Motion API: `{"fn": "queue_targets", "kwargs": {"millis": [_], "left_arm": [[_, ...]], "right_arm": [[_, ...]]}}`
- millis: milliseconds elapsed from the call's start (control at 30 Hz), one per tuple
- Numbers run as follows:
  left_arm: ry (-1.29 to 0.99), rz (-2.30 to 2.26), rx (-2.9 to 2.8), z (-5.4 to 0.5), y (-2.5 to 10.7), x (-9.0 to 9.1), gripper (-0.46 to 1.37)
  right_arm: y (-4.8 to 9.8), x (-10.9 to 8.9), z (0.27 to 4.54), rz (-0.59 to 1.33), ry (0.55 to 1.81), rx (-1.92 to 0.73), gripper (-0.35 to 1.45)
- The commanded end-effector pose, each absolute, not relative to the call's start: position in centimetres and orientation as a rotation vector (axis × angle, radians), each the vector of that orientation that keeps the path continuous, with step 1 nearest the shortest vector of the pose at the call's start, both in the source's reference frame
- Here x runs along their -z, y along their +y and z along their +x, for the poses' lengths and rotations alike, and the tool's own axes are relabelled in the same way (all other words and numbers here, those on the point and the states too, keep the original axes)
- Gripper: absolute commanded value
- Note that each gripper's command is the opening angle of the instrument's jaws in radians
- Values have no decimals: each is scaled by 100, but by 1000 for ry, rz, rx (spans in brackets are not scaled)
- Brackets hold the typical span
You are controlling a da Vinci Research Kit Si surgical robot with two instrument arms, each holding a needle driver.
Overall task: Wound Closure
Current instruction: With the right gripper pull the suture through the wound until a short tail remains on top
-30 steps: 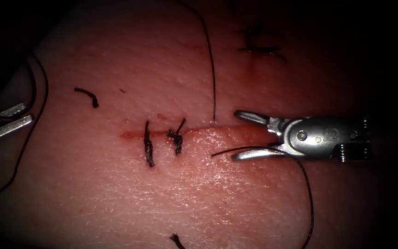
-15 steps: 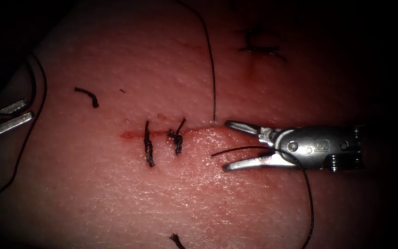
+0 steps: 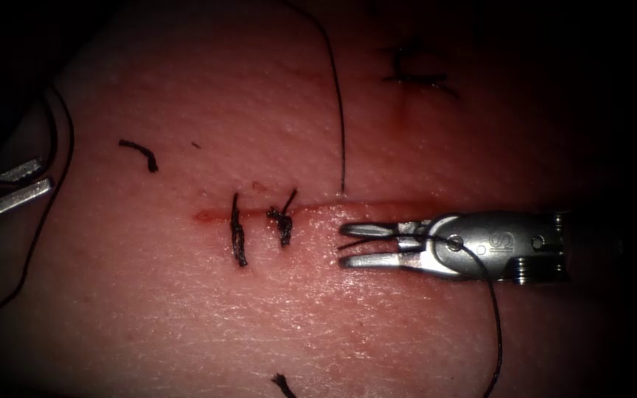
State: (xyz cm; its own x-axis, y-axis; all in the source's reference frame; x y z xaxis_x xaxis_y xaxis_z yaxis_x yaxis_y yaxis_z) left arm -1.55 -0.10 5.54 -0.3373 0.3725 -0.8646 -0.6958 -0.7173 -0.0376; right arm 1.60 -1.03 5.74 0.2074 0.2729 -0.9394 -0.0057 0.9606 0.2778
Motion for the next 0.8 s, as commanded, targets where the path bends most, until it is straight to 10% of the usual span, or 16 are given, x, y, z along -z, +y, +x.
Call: {"fn": "queue_targets", "kwargs": {"millis": [33, 800], "left_arm": [[452, -1226, -2092, -155, -10, -554, -35], [461, -1227, -2088, -159, -15, -563, -35]], "right_arm": [[-103, -571, 161, 244, 1342, -193, -35], [-182, -509, 168, 142, 1181, 141, -35]]}}
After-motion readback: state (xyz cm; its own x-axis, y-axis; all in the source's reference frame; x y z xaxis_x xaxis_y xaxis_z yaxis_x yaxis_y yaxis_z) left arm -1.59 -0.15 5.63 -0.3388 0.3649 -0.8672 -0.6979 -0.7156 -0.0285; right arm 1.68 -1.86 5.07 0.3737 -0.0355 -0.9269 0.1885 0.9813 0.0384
